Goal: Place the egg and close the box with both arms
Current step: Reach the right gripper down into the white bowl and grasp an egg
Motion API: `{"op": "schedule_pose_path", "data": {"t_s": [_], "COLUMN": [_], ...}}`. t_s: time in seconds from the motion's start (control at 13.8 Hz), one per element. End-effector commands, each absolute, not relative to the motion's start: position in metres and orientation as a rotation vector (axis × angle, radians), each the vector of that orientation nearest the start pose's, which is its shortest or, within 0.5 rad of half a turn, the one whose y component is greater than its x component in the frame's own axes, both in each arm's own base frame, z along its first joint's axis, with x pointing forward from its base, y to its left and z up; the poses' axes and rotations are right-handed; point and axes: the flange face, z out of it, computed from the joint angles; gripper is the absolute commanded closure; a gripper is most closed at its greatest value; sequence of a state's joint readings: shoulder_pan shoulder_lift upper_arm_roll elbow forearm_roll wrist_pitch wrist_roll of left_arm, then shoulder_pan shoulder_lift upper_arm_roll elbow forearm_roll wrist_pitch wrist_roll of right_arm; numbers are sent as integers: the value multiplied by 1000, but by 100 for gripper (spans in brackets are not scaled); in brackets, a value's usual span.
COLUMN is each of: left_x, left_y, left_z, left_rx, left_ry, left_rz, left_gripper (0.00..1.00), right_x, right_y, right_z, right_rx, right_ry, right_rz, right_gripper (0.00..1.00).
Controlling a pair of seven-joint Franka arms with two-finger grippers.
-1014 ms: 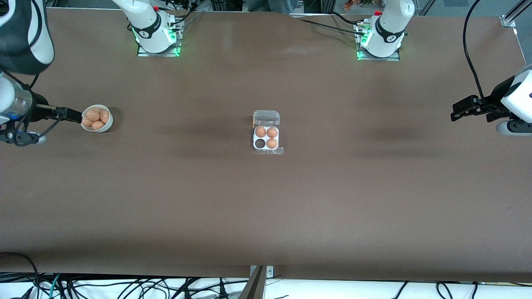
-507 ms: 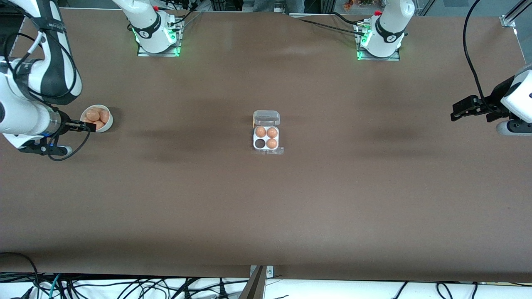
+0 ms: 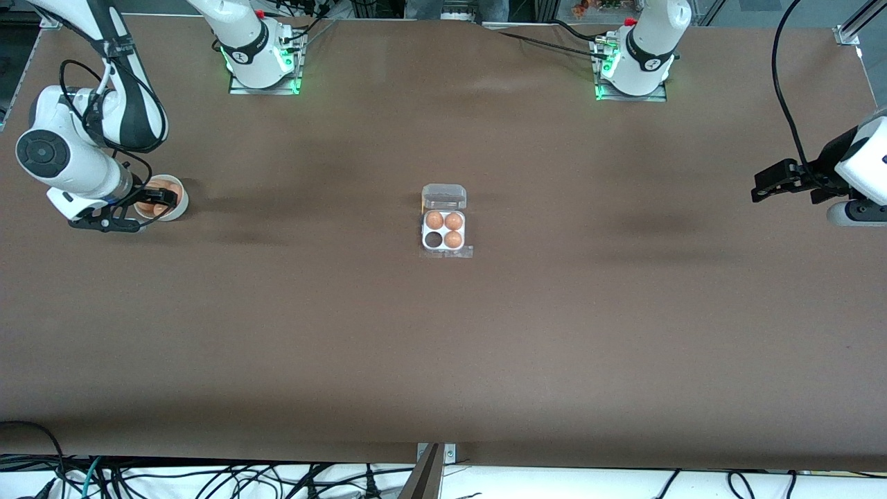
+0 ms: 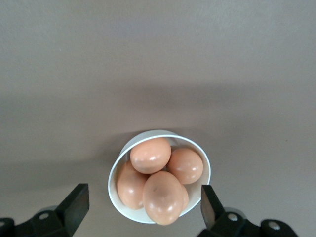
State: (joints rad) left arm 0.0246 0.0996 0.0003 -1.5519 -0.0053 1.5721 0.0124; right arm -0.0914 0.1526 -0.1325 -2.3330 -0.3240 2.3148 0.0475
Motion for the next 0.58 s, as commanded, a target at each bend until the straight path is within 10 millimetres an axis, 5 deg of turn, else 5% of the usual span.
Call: {"op": "schedule_pose_path", "data": {"t_s": [0.0,0.51], "left_x": [582,582], "left_y": [14,14], "left_z": [581,581], "left_rx": [-3126,-3126], "left_ry": [-2,-2], "left_rz": [128,128], "left_gripper": [0,0], "right_x": [470,463], "right_y": [-121,-143], "right_z": [259,241], "right_rx": [-3353,-3339], "right_ry": [-24,-54], "right_rz": [321,384], "right_gripper": [0,1]}}
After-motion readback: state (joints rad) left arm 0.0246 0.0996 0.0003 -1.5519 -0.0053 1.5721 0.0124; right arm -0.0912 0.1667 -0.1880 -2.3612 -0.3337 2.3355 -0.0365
